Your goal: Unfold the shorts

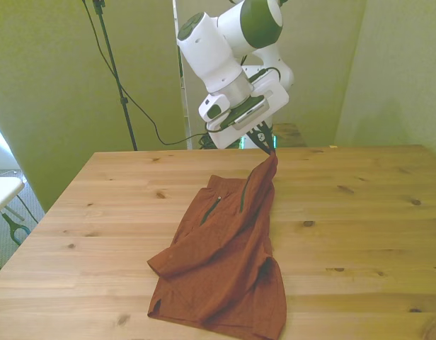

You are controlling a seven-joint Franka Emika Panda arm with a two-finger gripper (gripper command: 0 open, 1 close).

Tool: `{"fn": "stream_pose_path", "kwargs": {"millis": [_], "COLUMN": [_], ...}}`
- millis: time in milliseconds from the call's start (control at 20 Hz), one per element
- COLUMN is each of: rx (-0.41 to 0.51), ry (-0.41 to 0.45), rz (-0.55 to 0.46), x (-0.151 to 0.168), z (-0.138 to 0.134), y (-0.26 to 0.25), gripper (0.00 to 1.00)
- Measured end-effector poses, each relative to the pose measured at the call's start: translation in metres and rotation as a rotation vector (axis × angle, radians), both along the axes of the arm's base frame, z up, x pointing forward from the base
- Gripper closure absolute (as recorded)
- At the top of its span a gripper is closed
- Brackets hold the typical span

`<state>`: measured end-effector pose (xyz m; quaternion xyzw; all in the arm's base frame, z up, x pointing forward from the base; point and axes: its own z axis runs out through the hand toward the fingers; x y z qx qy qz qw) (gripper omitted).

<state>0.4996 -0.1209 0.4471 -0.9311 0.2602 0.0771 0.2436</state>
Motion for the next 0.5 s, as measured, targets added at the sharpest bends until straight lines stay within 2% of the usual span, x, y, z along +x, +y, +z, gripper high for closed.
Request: {"fn": "stream_pose_path", "kwargs": {"millis": [50, 100, 500], "rx": [0.001, 0.0, -0.045], "ry": [-0.001, -0.002, -0.006], "rz": [0.011, 0.022, 0.097], "x": [-0.001, -0.002, -0.007], "z": [0.001, 0.001, -0.02], "y": [0.006, 0.012, 0.05], "gripper": [1.0, 0.0, 0.0]}}
